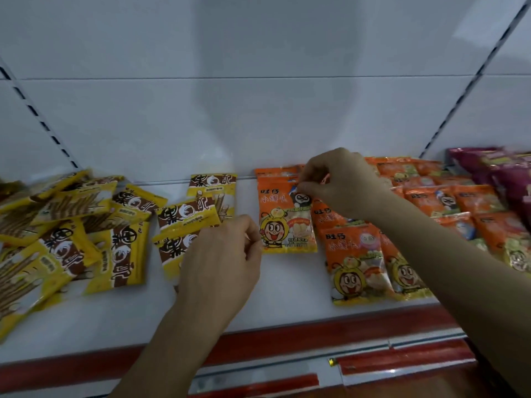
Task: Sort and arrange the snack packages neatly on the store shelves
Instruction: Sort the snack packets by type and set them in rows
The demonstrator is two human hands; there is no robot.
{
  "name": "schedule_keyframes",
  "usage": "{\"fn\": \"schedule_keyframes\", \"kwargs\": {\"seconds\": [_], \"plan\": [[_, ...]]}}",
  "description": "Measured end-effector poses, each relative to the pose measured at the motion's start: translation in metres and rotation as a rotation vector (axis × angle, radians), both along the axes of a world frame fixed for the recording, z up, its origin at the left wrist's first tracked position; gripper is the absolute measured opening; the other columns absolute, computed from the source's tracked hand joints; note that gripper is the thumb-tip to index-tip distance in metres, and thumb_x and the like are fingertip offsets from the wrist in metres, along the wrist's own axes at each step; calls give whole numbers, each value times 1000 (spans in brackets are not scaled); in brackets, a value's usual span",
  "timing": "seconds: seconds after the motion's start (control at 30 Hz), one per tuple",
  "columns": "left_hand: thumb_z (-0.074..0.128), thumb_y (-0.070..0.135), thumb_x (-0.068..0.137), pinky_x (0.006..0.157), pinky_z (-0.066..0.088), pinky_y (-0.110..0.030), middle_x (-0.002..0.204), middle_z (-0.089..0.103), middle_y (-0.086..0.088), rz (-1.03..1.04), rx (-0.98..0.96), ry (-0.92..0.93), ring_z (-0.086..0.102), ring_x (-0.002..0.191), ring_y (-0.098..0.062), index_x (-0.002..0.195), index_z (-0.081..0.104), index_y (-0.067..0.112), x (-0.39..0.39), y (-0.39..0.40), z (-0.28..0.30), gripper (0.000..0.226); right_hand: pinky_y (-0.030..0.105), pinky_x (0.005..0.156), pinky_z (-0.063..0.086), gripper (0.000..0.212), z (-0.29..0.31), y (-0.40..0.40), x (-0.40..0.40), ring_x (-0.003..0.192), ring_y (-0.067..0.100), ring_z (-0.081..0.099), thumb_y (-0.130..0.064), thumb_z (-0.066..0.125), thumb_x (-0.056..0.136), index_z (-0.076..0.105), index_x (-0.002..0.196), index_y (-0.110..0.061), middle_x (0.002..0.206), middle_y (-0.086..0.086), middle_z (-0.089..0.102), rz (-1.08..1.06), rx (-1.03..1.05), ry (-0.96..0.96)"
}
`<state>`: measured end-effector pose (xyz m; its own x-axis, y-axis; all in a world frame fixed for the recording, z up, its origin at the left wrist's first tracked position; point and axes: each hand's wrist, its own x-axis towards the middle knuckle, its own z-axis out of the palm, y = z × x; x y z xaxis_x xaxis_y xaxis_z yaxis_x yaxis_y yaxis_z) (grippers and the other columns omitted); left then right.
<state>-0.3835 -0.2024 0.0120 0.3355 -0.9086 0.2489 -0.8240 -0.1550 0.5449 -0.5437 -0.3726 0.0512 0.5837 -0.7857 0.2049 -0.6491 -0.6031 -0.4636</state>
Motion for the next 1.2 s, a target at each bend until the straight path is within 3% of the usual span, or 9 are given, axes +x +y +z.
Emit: {"fn": "schedule_keyframes", "kwargs": {"seconds": [0.27,0.37,0.47,0.67,0.77,0.83,0.97,1.1,1.2], "plan": [[55,30,98,70,55,-38,81,68,5,-91,153,-311,65,75,-17,95,56,30,-15,-6,2,3,8,59,38,2,-9,1,-5,72,-3,60,-24,78,88,78,89,-23,82,-13,69,20,42,40],[55,27,97,69,57,-38,82,66,5,-118,185,-296,64,74,-17,95,57,28,-16,-6,1,3,21,67,52,1,-12,5,-6,74,5,64,-23,78,88,78,88,-22,82,-9,71,29,-25,113],[51,26,98,69,57,-38,85,65,4,-119,200,-339,63,76,-18,97,55,26,-17,-6,-3,4,29,70,57,2,-16,8,-5,75,9,65,-23,77,88,78,90,-21,82,-7,71,5,-76,125],[54,26,97,75,55,-36,87,68,7,-180,201,-379,66,78,-15,97,56,27,-17,-4,1,2,25,67,55,5,-14,9,-5,73,4,63,-25,78,87,78,92,-23,81,-11,69,-12,-64,153],[60,28,96,73,54,-35,81,65,11,-197,119,-269,63,76,-10,90,56,30,-6,1,12,7,17,57,42,12,-7,10,-2,71,1,58,-30,76,89,74,99,-24,84,-10,67,-32,-61,155],[66,27,92,67,54,-35,77,62,13,-146,34,-236,59,72,-8,86,56,29,12,4,18,12,17,57,38,11,-1,14,7,73,0,57,-31,73,91,73,100,-24,86,-9,67,-25,-76,120],[70,19,88,62,53,-38,79,59,9,-11,-98,-223,58,74,-15,82,56,26,67,8,20,17,28,68,49,12,7,35,50,76,5,58,-33,66,95,72,96,-23,85,-10,66,100,-90,77],[66,23,91,67,51,-41,86,55,4,68,-154,-272,56,83,-20,86,57,23,116,25,21,10,33,71,51,14,9,58,116,79,10,58,-34,63,97,72,100,-24,89,-8,67,222,-92,57],[65,33,89,77,51,-44,100,55,2,209,-89,-294,54,101,-26,94,60,27,159,47,20,9,34,76,52,15,9,76,169,85,14,60,-30,60,98,73,100,-23,93,-6,68,293,-98,62]]}}
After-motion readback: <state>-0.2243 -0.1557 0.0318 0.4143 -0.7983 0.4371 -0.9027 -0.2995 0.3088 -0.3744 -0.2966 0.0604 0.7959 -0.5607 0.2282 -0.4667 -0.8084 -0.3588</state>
